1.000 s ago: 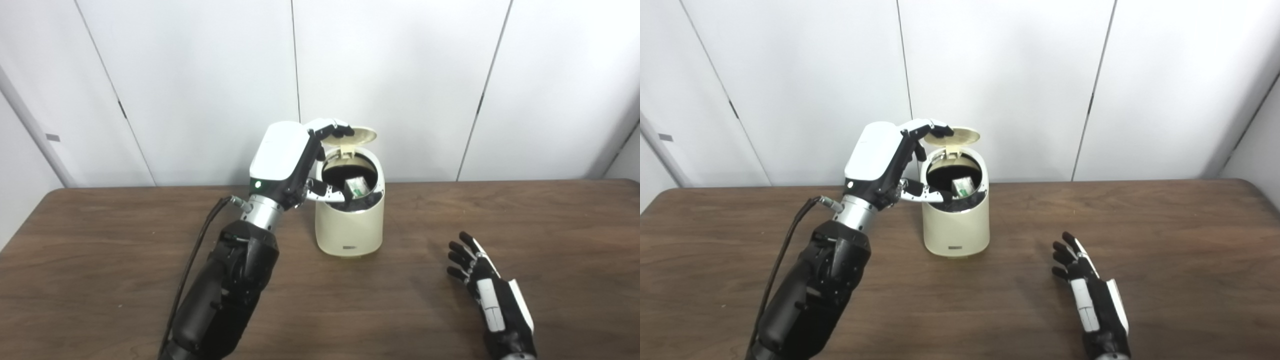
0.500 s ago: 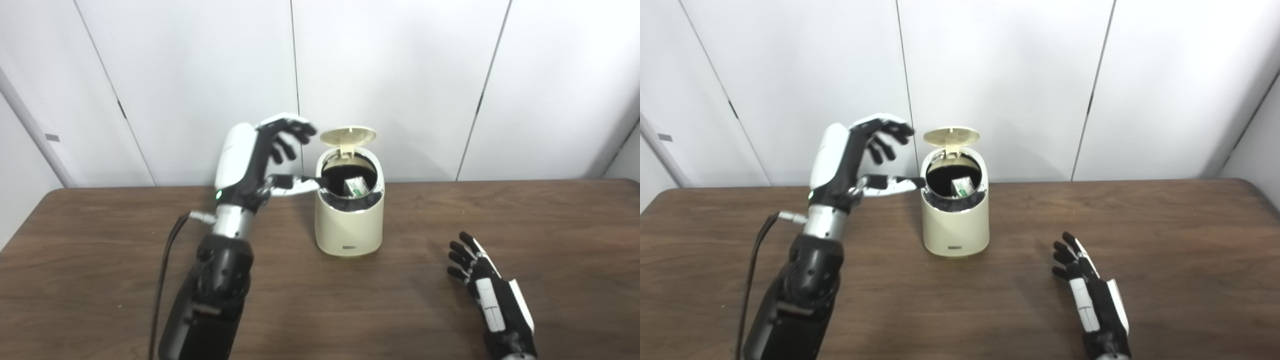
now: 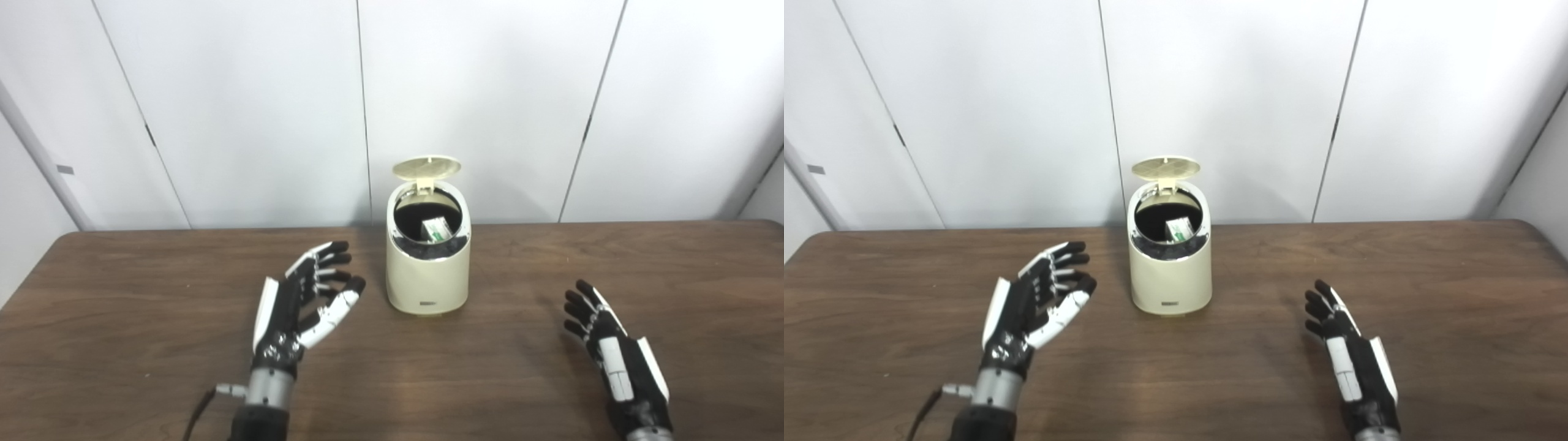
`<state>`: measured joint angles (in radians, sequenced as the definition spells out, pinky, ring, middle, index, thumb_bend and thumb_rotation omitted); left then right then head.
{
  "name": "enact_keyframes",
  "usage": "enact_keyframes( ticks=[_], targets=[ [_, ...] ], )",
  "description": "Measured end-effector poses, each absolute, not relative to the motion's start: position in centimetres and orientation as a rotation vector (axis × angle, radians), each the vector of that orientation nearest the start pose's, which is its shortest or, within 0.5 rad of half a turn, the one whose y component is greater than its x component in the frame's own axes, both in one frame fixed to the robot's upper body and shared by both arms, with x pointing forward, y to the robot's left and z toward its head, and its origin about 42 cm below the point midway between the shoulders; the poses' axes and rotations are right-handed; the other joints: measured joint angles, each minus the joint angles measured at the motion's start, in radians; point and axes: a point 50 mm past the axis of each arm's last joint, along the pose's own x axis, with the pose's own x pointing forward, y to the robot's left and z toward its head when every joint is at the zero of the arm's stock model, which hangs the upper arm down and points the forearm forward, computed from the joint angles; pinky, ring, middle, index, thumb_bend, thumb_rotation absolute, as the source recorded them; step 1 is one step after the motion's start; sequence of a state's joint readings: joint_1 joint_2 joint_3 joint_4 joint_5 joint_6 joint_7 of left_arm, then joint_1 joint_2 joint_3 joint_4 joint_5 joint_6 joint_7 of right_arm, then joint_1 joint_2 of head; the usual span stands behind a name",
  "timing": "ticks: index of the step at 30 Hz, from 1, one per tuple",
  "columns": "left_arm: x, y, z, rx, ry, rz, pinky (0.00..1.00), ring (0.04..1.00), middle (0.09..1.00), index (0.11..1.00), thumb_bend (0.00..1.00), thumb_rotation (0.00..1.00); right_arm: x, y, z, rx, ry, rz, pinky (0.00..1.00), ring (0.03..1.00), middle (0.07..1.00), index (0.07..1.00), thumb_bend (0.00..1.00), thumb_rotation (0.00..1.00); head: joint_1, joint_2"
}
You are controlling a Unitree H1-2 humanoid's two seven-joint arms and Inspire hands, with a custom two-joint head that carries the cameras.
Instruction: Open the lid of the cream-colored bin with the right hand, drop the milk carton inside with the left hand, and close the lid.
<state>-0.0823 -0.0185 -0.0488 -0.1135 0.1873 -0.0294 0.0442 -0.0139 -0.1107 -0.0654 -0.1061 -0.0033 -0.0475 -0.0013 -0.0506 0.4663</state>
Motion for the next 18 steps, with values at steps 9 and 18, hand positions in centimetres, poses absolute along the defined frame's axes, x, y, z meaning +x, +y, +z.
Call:
enact_keyframes(
  ticks=[9, 18],
  targets=[
    [29.9, 19.2, 12.5, 0.085, -0.169, 0.004, 0.86, 0.899, 0.915, 0.935, 0.52, 0.77, 32.8, -25.1, 18.4, -0.161, -0.31, -0.024, 0.87, 0.91, 0.907, 0.902, 0.68, 0.91, -0.028, 0.003],
    [30.2, 18.7, 12.0, 0.094, -0.159, -0.006, 0.87, 0.909, 0.924, 0.937, 0.54, 0.82, 36.5, -23.9, 24.5, -0.29, -0.412, 0.033, 0.83, 0.904, 0.922, 0.909, 0.57, 0.92, -0.035, 0.0]
  ],
)
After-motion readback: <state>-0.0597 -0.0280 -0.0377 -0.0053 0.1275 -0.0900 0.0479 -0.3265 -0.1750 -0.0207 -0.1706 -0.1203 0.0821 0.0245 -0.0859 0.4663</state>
